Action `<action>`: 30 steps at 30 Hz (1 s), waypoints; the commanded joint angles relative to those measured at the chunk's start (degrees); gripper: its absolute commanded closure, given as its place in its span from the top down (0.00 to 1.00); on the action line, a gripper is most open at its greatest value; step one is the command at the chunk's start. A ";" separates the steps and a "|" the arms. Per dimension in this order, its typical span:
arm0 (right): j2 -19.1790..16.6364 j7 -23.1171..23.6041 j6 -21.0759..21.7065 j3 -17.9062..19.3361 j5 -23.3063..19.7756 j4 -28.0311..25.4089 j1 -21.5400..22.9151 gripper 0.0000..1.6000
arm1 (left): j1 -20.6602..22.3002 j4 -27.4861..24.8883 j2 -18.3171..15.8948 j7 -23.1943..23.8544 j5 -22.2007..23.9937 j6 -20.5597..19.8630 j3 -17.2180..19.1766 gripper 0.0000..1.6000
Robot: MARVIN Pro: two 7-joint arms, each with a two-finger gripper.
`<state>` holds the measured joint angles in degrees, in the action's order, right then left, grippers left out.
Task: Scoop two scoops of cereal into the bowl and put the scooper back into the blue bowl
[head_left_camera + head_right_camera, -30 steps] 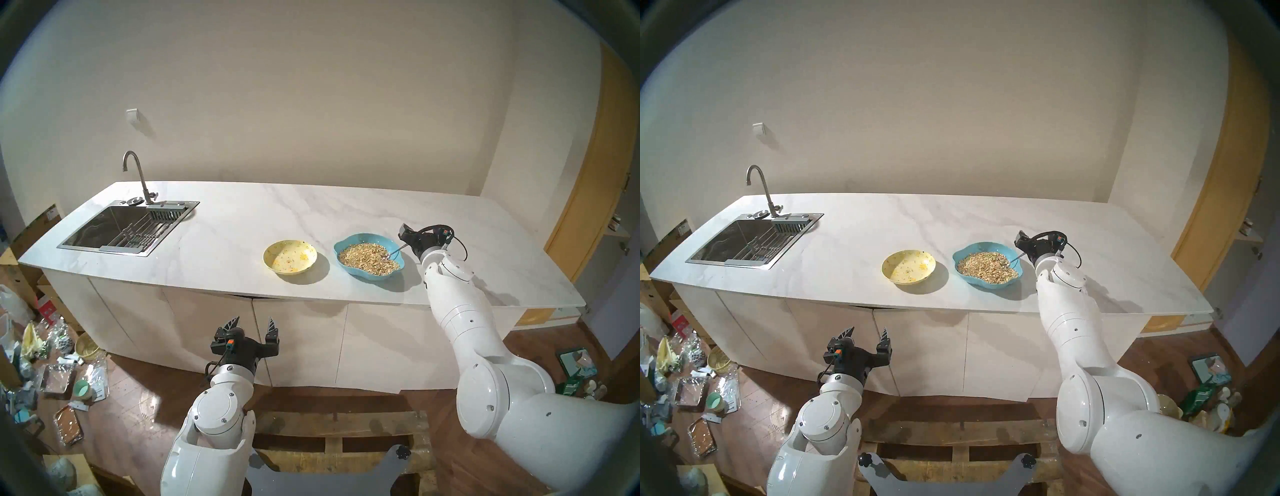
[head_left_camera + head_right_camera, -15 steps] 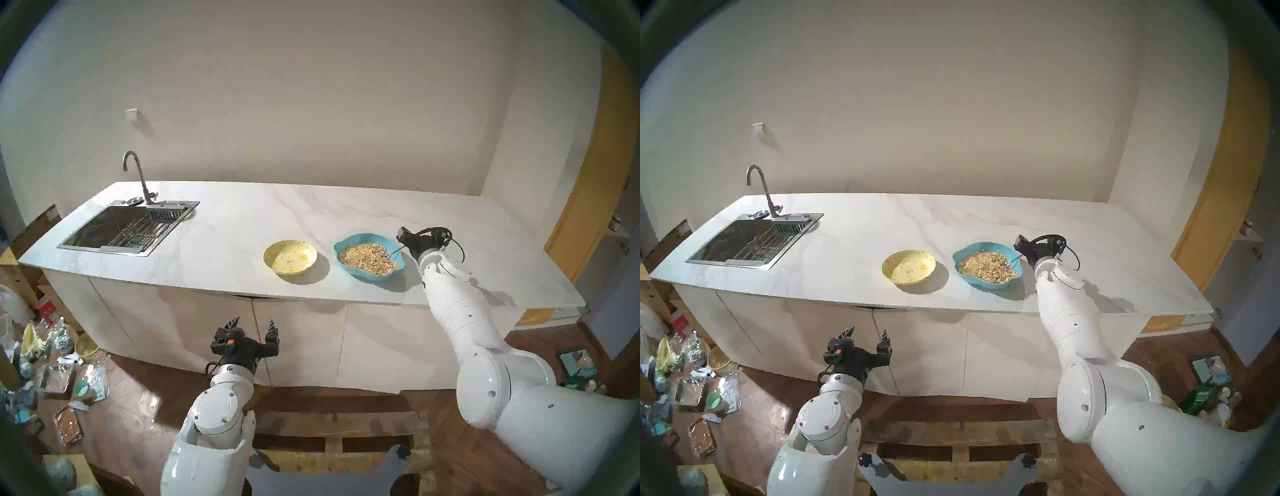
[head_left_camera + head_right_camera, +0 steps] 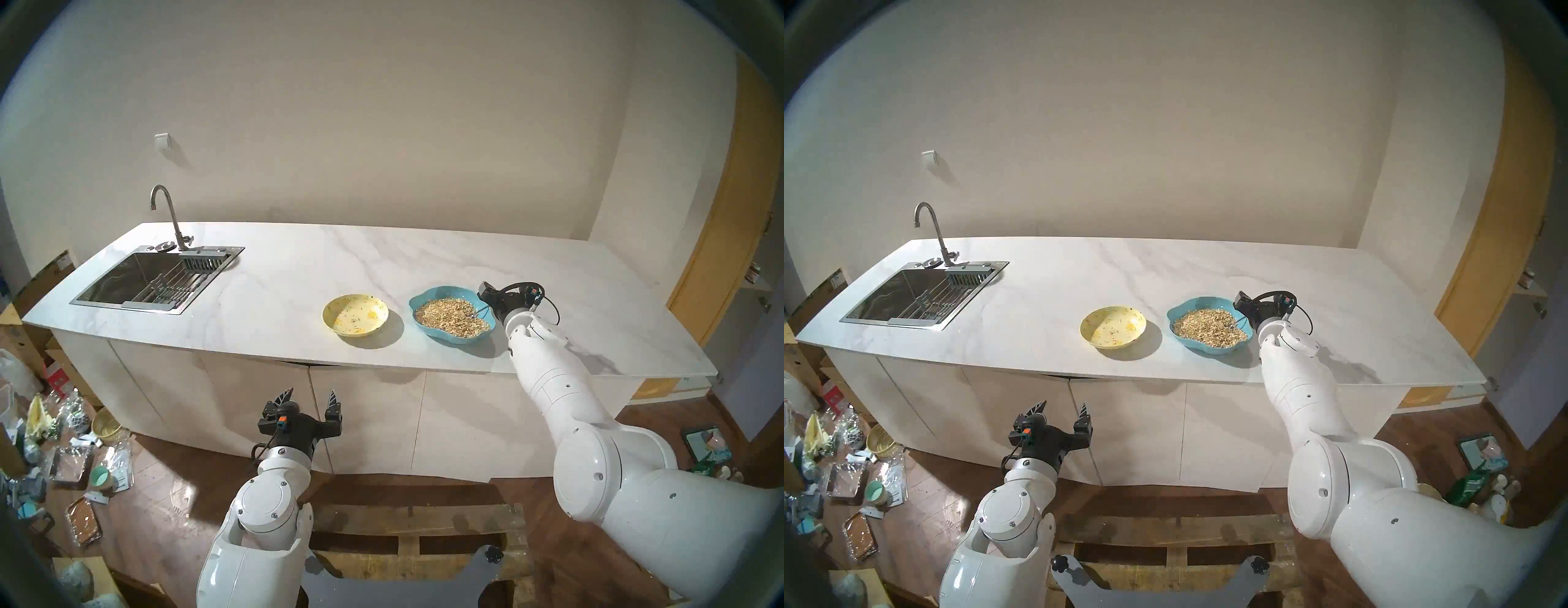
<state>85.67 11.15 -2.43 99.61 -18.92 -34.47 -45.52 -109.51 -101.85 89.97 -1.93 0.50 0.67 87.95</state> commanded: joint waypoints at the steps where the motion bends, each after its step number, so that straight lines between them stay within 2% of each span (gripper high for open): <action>1: -0.20 0.57 -1.88 0.20 -0.22 -0.54 1.98 1.00 | 0.28 -1.46 -0.01 0.22 0.09 0.33 -0.14 1.00; 11: -0.77 0.92 -2.56 0.21 -0.04 0.63 2.75 1.00 | 0.28 -1.45 -0.01 0.21 0.09 0.33 -0.14 1.00; 30: -1.86 3.15 -3.99 1.47 -0.89 6.84 5.60 1.00 | 0.28 -1.46 -0.01 0.21 0.09 0.33 -0.14 1.00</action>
<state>84.22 13.37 -4.75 100.80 -19.41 -28.64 -42.85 -109.51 -101.85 89.97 -1.93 0.50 0.67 87.95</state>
